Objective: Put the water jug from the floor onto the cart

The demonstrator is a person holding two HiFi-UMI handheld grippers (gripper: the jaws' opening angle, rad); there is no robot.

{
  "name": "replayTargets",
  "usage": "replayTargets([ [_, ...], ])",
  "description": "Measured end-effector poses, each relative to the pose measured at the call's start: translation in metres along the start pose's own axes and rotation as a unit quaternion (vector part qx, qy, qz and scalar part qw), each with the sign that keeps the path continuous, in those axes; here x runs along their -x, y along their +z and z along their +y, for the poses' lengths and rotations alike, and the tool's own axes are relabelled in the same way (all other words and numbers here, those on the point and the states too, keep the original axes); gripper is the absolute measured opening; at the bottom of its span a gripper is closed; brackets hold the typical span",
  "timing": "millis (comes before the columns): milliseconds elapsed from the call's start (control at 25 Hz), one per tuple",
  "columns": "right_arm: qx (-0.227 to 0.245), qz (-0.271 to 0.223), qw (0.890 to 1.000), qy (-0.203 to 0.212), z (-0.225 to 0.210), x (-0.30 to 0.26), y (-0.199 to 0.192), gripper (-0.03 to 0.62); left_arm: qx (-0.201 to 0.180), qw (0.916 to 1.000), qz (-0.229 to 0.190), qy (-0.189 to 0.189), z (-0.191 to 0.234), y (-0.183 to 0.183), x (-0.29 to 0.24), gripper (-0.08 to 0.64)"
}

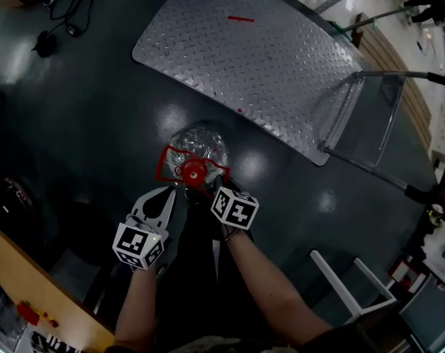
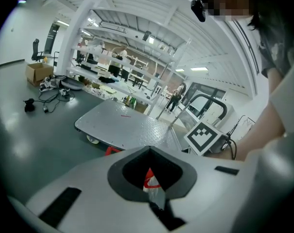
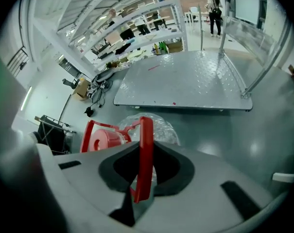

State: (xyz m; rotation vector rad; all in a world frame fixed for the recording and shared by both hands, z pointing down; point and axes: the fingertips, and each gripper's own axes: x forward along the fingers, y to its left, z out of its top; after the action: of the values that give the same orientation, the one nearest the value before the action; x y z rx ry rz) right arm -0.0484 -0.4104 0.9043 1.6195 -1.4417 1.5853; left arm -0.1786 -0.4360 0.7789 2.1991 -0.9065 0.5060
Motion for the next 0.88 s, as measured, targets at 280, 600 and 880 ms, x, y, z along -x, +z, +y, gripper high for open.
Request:
replayTargets([
  [280,0.005,0.013,0.999,0.049,0.029,0.024,-0.004,0.037,-0.015,0.9999,-0.002,0.000,0.006,0.015,0.012,0.005],
  [600,-0.004,-0.007,0.998,0.070,0.050,0.094,0.009,0.038,-0.031,0.9994,-0.011,-0.007,0.000,0.040,0.051,0.005],
  [880,-0.017,-0.052,0.996,0.078,0.059,0.174,0.064,0.038,-0.072,0.9961,-0.042,-0.031,-0.023,0.111,0.076,0.005],
])
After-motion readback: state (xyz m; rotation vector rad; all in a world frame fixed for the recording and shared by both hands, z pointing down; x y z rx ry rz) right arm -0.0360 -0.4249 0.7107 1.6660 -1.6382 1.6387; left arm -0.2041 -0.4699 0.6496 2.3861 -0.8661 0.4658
